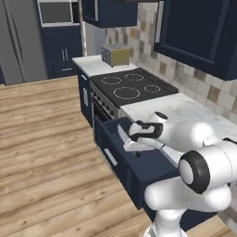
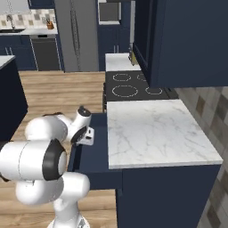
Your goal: Pick up the metallic utensils from the counter and place them in the open drawer. Make sure not to pick up any wooden utensils.
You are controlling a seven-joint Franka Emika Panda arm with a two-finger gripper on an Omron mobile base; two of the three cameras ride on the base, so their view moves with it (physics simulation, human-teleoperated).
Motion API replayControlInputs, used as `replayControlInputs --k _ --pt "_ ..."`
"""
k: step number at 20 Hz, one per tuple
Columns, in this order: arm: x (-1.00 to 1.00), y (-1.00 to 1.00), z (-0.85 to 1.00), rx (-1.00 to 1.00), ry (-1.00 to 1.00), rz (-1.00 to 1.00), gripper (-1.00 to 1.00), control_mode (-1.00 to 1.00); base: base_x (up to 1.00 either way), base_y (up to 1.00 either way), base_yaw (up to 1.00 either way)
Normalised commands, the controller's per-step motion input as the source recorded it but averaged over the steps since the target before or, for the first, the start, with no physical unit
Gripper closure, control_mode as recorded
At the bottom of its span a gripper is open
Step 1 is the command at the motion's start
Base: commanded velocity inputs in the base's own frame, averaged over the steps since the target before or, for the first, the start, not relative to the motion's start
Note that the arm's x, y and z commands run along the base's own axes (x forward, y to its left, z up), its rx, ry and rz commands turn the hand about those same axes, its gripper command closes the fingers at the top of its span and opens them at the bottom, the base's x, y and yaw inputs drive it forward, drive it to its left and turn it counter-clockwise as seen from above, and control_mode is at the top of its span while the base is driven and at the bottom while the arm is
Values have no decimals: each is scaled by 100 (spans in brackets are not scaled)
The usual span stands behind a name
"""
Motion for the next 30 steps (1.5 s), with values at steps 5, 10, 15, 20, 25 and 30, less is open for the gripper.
replayControlInputs --k 5,10,15,20,25,30 --pt "57 2 -5 0 1 0 100 -100 0 0 0" --pt "57 0 -21 0 0 0 100 -100 0 0 0" --pt "28 0 -50 0 0 0 100 -100 0 0 0" --pt "14 1 -38 0 0 0 100 -100 0 0 0" --pt "0 38 -13 0 -4 0 100 -100 0 0 0" --pt "0 61 -8 0 -6 0 100 -100 0 0 0"
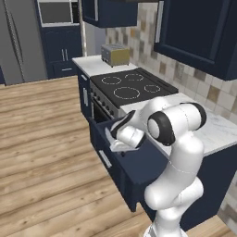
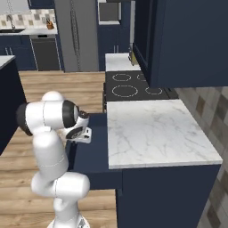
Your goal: Pick up the metallic utensils from the counter and place them in the open drawer. Make sure not to pick up any wooden utensils.
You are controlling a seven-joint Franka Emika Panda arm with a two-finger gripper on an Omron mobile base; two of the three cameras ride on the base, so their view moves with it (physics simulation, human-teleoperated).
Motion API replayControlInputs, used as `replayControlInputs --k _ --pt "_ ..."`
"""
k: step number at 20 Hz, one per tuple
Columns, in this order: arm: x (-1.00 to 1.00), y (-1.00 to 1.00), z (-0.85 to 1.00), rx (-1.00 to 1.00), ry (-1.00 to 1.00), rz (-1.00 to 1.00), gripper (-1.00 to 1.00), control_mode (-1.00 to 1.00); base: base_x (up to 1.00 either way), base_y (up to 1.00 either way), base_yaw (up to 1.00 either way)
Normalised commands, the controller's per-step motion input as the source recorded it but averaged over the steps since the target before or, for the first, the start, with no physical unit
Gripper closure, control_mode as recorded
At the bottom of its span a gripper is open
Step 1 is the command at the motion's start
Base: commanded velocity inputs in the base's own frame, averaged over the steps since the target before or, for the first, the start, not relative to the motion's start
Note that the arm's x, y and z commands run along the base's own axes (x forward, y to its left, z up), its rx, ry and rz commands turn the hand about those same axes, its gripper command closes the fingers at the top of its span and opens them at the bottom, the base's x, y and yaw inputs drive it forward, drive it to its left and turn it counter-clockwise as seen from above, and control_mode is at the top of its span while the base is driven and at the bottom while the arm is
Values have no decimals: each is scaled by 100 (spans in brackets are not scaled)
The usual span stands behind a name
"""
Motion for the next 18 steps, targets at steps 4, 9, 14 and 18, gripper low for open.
replayControlInputs --k 4,9,14,18 --pt "0 65 -4 0 -3 0 100 -100 0 0 0" --pt "0 89 -11 0 0 -1 100 -100 0 0 0" --pt "0 100 -14 -1 0 -5 100 -100 0 0 0" --pt "0 97 0 0 -3 -5 100 -100 0 0 0"
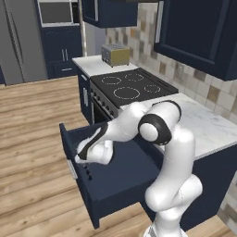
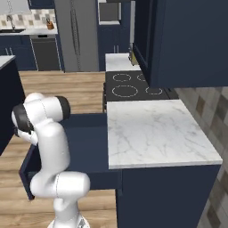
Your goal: Pick up the metallic utensils from the counter and place them in the open drawer. Make sure not to pick up any wooden utensils.
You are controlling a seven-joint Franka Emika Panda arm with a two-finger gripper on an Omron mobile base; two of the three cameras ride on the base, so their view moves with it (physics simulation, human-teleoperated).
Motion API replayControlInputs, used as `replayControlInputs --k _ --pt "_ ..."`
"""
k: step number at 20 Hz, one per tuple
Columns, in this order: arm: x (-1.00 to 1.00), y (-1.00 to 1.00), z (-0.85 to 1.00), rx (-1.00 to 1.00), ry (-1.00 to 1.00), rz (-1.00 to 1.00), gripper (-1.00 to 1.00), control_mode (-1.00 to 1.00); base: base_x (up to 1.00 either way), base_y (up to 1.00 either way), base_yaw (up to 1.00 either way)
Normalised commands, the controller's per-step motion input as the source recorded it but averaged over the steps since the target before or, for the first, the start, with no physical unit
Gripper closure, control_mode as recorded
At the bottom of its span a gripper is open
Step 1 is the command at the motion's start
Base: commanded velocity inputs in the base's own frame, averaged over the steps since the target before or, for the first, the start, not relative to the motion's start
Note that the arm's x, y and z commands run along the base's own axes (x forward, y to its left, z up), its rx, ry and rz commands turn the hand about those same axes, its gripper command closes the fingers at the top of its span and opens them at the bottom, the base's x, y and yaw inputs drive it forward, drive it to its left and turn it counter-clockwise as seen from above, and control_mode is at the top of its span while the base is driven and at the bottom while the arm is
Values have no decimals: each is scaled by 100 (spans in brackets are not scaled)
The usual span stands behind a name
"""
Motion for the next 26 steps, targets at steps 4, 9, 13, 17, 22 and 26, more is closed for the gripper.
replayControlInputs --k 4,9,13,17,22,26 --pt "0 46 33 0 -4 -2 100 -100 0 0 0" --pt "0 0 94 3 -1 0 100 -100 0 0 0" --pt "-1 -16 75 1 -2 0 100 -100 0 0 0" --pt "-1 -42 63 0 -1 0 100 -100 0 0 0" --pt "-2 -66 54 -13 0 0 100 -100 0 0 0" --pt "-10 -76 54 -21 1 0 100 -100 0 0 0"
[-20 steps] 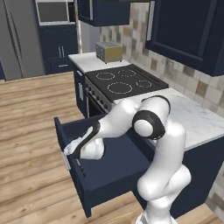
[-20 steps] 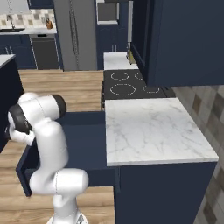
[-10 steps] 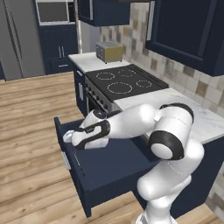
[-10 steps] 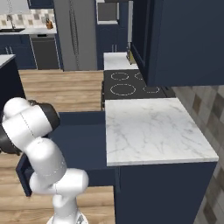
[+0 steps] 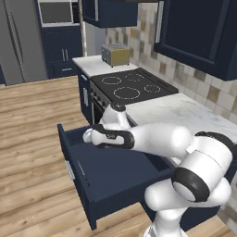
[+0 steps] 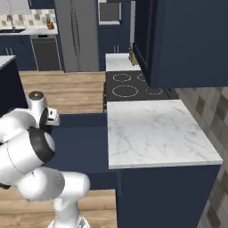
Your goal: Pick up the metallic utensils from the counter and place them in the open drawer. Make sure not to pick up any wooden utensils.
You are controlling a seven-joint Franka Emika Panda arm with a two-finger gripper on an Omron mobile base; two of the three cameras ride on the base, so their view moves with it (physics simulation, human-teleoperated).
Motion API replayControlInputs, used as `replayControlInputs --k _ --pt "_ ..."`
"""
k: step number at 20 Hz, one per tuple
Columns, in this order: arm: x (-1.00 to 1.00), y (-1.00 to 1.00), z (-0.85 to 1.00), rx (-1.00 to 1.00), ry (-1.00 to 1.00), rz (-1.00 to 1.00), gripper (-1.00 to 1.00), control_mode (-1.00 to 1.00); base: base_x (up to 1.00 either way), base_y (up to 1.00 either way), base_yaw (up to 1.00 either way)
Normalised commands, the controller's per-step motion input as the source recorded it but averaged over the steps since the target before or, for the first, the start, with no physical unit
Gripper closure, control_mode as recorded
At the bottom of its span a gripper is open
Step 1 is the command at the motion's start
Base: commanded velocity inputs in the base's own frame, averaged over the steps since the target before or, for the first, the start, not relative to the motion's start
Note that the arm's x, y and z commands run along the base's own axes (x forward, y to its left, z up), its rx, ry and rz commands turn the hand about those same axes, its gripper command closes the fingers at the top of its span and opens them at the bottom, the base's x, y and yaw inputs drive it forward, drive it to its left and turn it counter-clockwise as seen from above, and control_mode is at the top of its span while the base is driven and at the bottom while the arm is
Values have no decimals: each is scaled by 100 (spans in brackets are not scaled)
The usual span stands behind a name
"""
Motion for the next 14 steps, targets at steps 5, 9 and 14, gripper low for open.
replayControlInputs --k 5,9,14 --pt "-32 -72 64 -21 6 -2 100 -100 0 0 0" --pt "-66 -37 44 -10 5 0 100 -100 0 0 0" --pt "-52 -14 5 -3 4 -1 100 -100 0 0 0"
